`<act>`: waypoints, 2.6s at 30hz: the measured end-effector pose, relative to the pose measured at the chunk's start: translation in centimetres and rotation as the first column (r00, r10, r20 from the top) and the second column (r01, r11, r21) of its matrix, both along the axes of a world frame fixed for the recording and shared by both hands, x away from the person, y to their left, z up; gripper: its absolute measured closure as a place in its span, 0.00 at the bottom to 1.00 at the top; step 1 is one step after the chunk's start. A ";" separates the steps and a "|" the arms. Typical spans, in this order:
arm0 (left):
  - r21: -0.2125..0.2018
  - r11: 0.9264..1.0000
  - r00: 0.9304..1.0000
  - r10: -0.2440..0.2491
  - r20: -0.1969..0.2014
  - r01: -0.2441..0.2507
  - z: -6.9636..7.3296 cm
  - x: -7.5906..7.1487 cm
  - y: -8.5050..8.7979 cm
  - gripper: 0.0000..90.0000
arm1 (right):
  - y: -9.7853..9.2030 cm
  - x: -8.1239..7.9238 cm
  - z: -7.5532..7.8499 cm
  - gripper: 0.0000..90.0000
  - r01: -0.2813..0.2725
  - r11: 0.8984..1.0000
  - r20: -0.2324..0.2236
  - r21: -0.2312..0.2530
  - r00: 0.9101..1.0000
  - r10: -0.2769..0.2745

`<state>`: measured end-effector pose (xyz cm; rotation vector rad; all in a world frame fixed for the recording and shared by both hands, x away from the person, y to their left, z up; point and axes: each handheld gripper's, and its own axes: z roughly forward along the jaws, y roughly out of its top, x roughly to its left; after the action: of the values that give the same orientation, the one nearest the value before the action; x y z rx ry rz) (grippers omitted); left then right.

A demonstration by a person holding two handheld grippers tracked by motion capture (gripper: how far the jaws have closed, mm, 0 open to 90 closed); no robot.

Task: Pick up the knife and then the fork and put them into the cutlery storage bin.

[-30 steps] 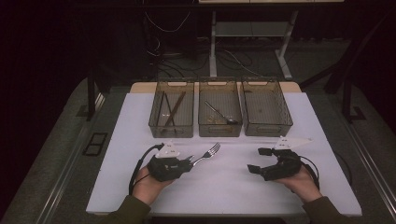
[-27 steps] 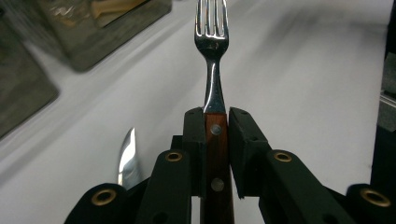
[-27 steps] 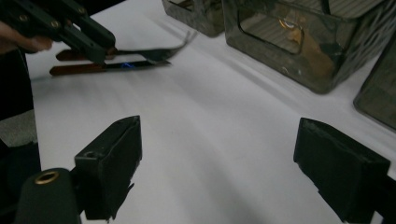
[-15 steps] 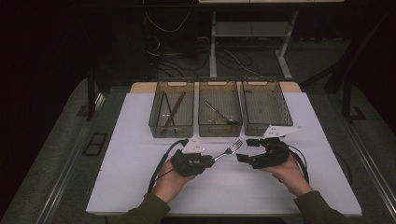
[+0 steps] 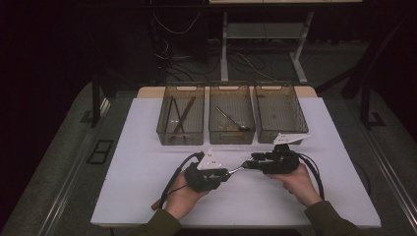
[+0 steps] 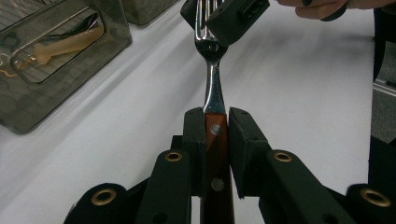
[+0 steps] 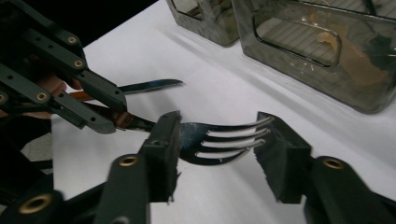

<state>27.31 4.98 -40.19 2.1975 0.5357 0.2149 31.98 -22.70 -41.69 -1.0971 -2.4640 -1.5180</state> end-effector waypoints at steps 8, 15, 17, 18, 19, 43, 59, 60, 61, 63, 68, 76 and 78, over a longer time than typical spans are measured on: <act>0.011 1.000 1.000 -0.003 0.004 0.003 -0.2 0.1 0.0 0.86 | -0.3 0.1 0.1 0.76 0.005 0.998 -0.016 0.060 1.000 -0.004; 0.027 1.000 1.000 -0.003 -0.004 0.003 -0.6 0.3 -0.2 0.86 | -0.4 0.4 0.6 0.89 -0.003 0.993 -0.010 0.122 1.000 0.005; 0.021 1.000 1.000 0.002 -0.007 -0.002 -0.6 0.3 -0.1 0.85 | -0.4 0.5 0.7 0.90 -0.006 0.993 -0.010 0.118 1.000 0.007; 0.010 1.000 1.000 0.008 -0.008 -0.008 -0.6 0.3 -0.1 0.85 | -0.3 0.6 0.8 0.90 -0.006 0.993 -0.007 0.119 1.000 0.007; 0.010 1.000 1.000 0.004 -0.009 -0.004 -0.6 0.4 0.0 0.85 | -0.2 0.6 0.9 0.90 -0.003 0.993 -0.005 0.114 1.000 0.003; -0.120 0.992 0.999 0.030 -0.036 -0.034 -1.3 0.3 5.1 0.44 | -1.6 0.9 2.5 0.96 0.079 0.991 0.052 0.110 0.995 -0.085; -0.151 0.984 0.995 0.091 -0.033 -0.095 -3.1 -0.7 10.5 0.07 | -3.8 1.7 3.5 0.96 0.148 0.985 0.070 0.086 0.985 -0.155; -0.153 0.983 0.995 0.093 -0.029 -0.096 -3.1 -0.8 10.5 0.05 | -4.0 1.8 3.7 0.96 0.152 0.985 0.077 0.084 0.984 -0.159; -0.150 0.984 0.995 0.094 -0.026 -0.097 -3.2 -0.8 10.5 0.02 | -4.2 1.9 3.8 0.96 0.159 0.983 0.077 0.086 0.983 -0.166; -0.147 0.984 0.995 0.098 -0.027 -0.101 -3.3 -0.8 10.6 0.00 | -4.6 2.1 4.2 0.96 0.176 0.980 0.077 0.092 0.980 -0.183; -0.140 0.986 0.996 0.089 -0.026 -0.092 -3.5 -0.8 10.5 0.00 | -5.8 2.9 5.1 0.96 0.215 0.971 0.084 0.103 0.971 -0.223; -0.146 0.985 0.996 0.089 -0.023 -0.092 -3.4 -0.8 10.6 0.00 | -8.1 4.3 7.4 0.96 0.279 0.954 0.110 0.108 0.951 -0.290; -0.151 0.984 0.995 0.092 -0.024 -0.094 -3.4 -0.8 10.7 0.00 | -8.8 4.7 8.1 0.96 0.298 0.949 0.118 0.102 0.944 -0.309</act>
<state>26.46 15.67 -43.57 2.0297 0.6441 0.1983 36.65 -31.49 -33.60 -1.4622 -2.3717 -1.8114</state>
